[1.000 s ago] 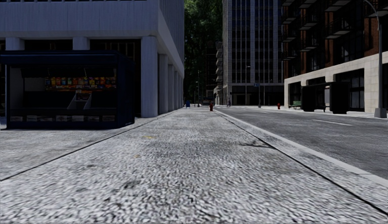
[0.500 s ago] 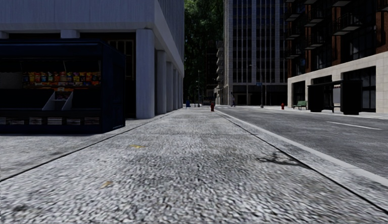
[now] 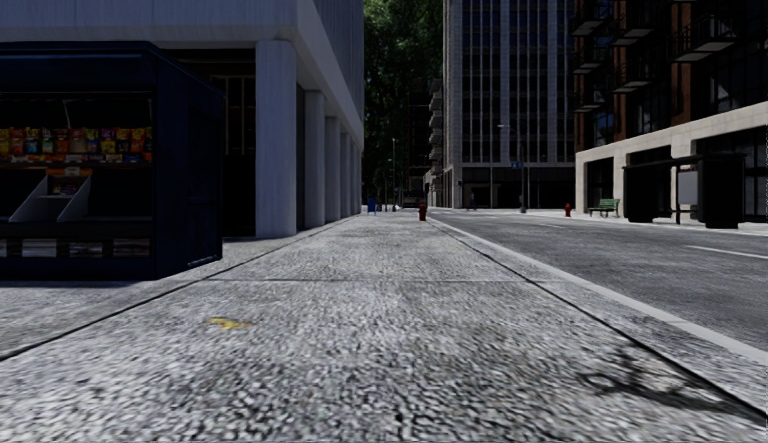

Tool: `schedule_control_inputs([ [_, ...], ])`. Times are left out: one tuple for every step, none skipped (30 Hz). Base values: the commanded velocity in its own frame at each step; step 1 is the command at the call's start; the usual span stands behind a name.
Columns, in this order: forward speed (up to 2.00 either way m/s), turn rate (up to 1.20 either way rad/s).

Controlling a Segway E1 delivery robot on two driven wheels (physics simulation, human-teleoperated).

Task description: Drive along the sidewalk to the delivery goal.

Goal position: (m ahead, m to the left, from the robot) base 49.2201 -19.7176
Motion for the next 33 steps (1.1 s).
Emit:
schedule_control_inputs([
  [2.0,0.0],
  [2.0,0.0],
  [2.0,0.0],
  [2.0,0.0],
  [2.0,0.0],
  [2.0,-0.03],
  [2.0,-0.11],
  [2.0,-0.17],
  [2.0,-0.17],
  [2.0,-0.19],
  [2.0,-0.2],
  [2.0,-0.2],
  [2.0,-0.2],
  [2.0,-0.2],
  [2.0,-0.21],
  [2.0,-0.21],
  [2.0,-0.21],
  [2.0,-0.21],
  [2.0,-0.21],
  [2.0,-0.21],
  [2.0,-0.21],
  [2.0,0.0],
  [2.0,0.0],
  [2.0,0.0],
  [2.0,0.0],
  [2.0,0.0],
  [2.0,0.0],
  [2.0,0.0],
  [2.0,0.0],
  [2.0,0.0],
  [2.0,0.0],
  [2.0,0.0],
  [2.0,0.0],
])
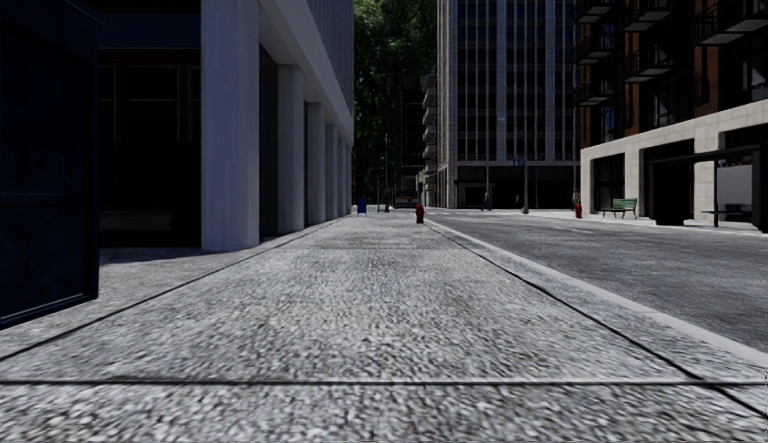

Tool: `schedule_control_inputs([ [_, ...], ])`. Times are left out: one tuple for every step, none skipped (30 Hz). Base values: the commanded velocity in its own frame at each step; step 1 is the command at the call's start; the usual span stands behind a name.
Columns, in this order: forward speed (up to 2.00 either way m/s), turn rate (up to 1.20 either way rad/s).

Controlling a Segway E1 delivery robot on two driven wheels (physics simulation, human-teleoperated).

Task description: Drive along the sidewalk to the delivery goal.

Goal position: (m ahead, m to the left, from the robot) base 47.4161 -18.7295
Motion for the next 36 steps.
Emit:
schedule_control_inputs([
  [2.0,0.0],
  [2.0,0.0],
  [2.0,0.0],
  [2.0,0.0],
  [2.0,0.0],
  [2.0,0.0],
  [2.0,0.0],
  [2.0,0.0],
  [2.0,0.0],
  [2.0,0.0],
  [2.0,0.0],
  [2.0,0.0],
  [2.0,0.0],
  [2.0,0.0],
  [2.0,0.0],
  [2.0,0.0],
  [2.0,0.0],
  [2.0,0.0],
  [2.0,0.0],
  [2.0,0.0],
  [2.0,0.0],
  [2.0,0.0],
  [2.0,0.0],
  [2.0,0.0],
  [2.0,0.0],
  [2.0,0.0],
  [2.0,0.0],
  [2.0,0.0],
  [2.0,0.0],
  [2.0,0.0],
  [2.0,0.0],
  [2.0,0.0],
  [2.0,0.0],
  [2.0,0.0],
  [2.0,0.0],
  [2.0,0.0],
])
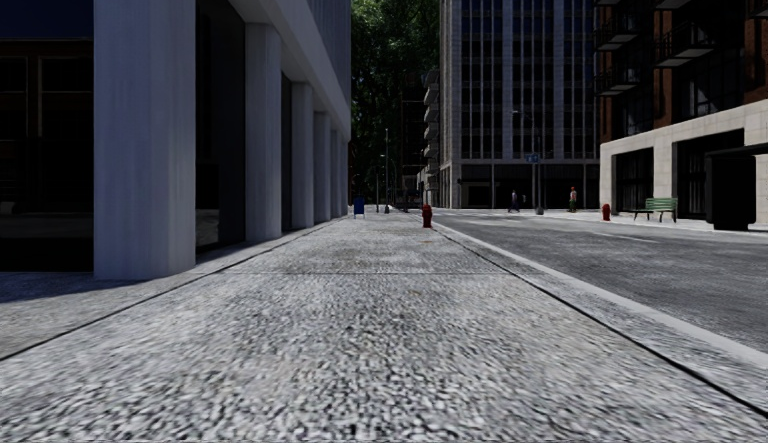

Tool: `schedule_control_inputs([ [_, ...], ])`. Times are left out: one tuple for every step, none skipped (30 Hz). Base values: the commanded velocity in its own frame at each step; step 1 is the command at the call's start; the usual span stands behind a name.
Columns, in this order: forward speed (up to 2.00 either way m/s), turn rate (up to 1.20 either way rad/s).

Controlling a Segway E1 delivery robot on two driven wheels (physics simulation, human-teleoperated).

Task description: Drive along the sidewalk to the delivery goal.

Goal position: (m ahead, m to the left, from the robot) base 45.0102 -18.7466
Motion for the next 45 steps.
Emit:
schedule_control_inputs([
  [2.0,0.0],
  [2.0,0.0],
  [2.0,0.0],
  [2.0,0.0],
  [2.0,0.0],
  [2.0,0.0],
  [2.0,0.0],
  [2.0,0.0],
  [2.0,0.0],
  [2.0,0.0],
  [2.0,0.0],
  [2.0,0.0],
  [2.0,0.0],
  [2.0,0.0],
  [2.0,0.0],
  [2.0,0.0],
  [2.0,0.0],
  [2.0,0.0],
  [2.0,0.0],
  [2.0,0.0],
  [2.0,0.0],
  [2.0,0.0],
  [2.0,0.0],
  [2.0,0.0],
  [2.0,0.0],
  [2.0,0.0],
  [2.0,0.0],
  [2.0,0.0],
  [2.0,0.0],
  [2.0,0.0],
  [2.0,0.0],
  [2.0,0.0],
  [2.0,0.0],
  [2.0,0.0],
  [2.0,0.0],
  [2.0,0.0],
  [2.0,0.0],
  [2.0,0.0],
  [2.0,0.0],
  [2.0,0.0],
  [2.0,0.0],
  [2.0,0.0],
  [2.0,0.0],
  [2.0,0.0],
  [2.0,0.0],
])
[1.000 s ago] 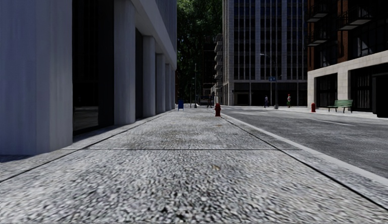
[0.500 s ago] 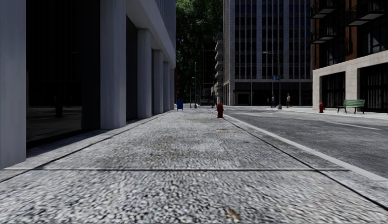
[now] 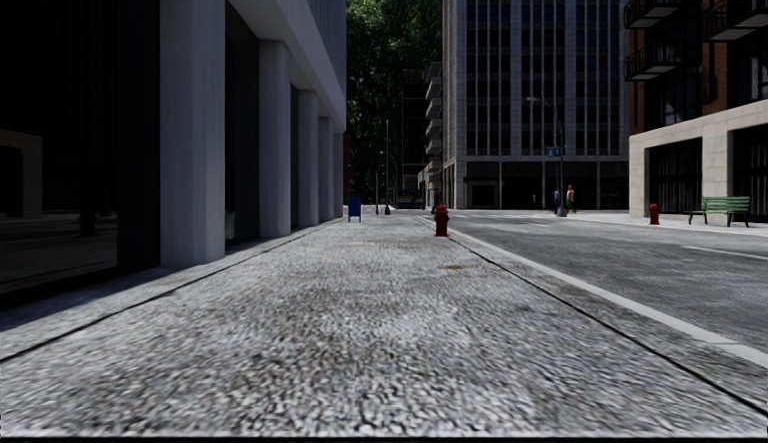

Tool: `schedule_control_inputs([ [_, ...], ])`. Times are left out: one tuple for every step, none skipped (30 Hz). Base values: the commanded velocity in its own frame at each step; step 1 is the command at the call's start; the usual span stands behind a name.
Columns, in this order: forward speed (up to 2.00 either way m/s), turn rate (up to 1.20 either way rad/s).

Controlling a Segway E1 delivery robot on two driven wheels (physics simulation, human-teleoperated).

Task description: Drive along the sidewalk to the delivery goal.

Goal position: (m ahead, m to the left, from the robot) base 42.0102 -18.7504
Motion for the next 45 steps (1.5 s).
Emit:
schedule_control_inputs([
  [2.0,0.0],
  [2.0,0.0],
  [2.0,0.0],
  [2.0,0.0],
  [2.0,0.0],
  [2.0,0.0],
  [2.0,0.0],
  [2.0,0.0],
  [2.0,0.0],
  [2.0,0.0],
  [2.0,0.0],
  [2.0,0.0],
  [2.0,0.0],
  [2.0,0.0],
  [2.0,0.0],
  [2.0,0.0],
  [2.0,0.0],
  [2.0,0.0],
  [2.0,0.0],
  [2.0,0.0],
  [2.0,0.0],
  [2.0,0.0],
  [2.0,0.0],
  [2.0,0.0],
  [2.0,0.0],
  [2.0,0.0],
  [2.0,0.0],
  [2.0,0.0],
  [2.0,0.0],
  [2.0,0.0],
  [2.0,0.0],
  [2.0,0.0],
  [2.0,0.0],
  [2.0,0.0],
  [2.0,0.0],
  [2.0,0.0],
  [2.0,0.0],
  [2.0,0.0],
  [2.0,0.0],
  [2.0,0.0],
  [2.0,0.0],
  [2.0,0.0],
  [2.0,0.0],
  [2.0,0.0],
  [2.0,0.0],
])
